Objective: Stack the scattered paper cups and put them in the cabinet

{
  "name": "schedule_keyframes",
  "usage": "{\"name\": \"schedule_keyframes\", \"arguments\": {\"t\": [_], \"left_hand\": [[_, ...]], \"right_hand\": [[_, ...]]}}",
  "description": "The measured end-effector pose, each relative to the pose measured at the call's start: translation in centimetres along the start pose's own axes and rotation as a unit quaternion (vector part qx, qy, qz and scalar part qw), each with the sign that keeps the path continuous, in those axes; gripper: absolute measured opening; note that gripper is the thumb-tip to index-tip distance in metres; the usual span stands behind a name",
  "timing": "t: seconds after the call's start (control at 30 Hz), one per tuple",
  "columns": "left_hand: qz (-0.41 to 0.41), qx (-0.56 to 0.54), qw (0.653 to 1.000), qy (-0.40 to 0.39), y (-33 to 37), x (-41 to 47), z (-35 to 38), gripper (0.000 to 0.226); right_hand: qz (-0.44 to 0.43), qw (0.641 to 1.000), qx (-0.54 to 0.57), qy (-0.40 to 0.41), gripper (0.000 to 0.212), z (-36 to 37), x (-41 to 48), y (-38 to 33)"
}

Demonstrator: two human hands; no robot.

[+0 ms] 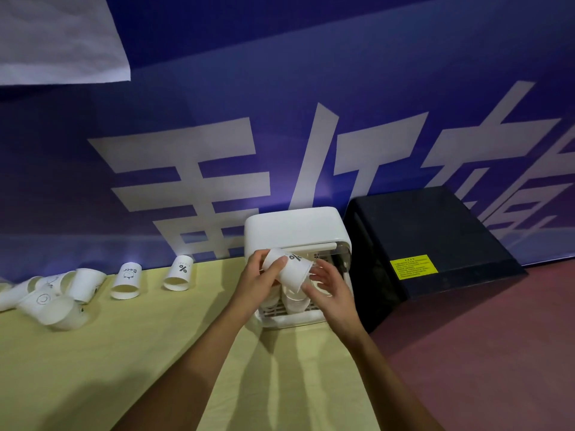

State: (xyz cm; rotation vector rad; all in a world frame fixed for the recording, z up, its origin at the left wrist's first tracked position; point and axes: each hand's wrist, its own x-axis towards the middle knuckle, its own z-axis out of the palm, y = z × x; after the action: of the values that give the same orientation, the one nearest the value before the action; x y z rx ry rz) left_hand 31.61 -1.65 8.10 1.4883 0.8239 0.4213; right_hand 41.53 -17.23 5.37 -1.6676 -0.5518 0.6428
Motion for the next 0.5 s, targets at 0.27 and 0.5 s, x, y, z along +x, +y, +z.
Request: {"name": "schedule_keyframes", "arguments": {"t": [0.27, 0.5], "left_hand": [[-0.007, 0.014, 1.0, 0.005, 0.5, -0.2, 0.7, 0.036], [0.018, 0.053, 0.997, -0.06, -0.4, -0.4, 1.0, 0.039]], "right_hand": [[0.011, 0.997, 0.081, -0.007, 0.054, 0.7, -0.7, 0.0], [-0.027, 0.991, 0.059, 0.118, 0.055, 1.0, 0.2, -1.3]]}}
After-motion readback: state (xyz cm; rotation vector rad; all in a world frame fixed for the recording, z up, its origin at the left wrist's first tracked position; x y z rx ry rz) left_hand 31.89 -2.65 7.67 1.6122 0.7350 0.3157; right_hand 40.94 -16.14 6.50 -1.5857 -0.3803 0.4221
